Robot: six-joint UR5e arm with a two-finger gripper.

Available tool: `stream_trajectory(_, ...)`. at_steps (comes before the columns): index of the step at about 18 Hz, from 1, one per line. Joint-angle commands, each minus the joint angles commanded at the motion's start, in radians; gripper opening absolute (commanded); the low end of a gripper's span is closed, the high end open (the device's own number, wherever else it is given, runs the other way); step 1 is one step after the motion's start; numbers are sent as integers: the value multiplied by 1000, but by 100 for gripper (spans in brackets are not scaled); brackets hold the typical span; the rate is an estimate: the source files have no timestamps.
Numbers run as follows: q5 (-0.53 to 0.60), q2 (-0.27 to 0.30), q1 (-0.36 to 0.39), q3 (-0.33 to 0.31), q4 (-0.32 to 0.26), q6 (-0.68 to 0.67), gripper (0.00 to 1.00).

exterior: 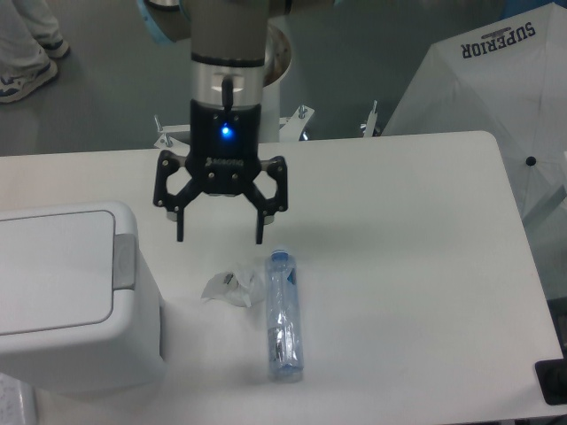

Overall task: Open the trash can
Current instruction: 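Lower the gripper onto the edge of the white bin's lid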

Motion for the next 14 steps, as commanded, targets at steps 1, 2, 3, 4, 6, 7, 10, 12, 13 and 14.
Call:
stream_trajectory(1,2,-8,-6,-2,5,-9,100)
stream_trajectory(2,2,-15,-11,-3,11,-17,100)
stream_trajectory(3,2,-21,-12,-3,18,-23,100)
stream_trajectory(4,2,-28,-15,-3,28,-25,100)
stream_trajectory(6,2,-37,-34,-2,35,-29,100)
stream_trajectory(7,2,-40,-37,-2,38,-29,100)
stream_trajectory(10,2,-48,-40,-2,40,-29,100)
stream_trajectory(12,2,-49,-43,-2,40,-28,100)
stream_trajectory(13,2,-51,-46,-2,40,-28,100)
stream_trajectory(14,2,-51,-48,-2,40,-28,100)
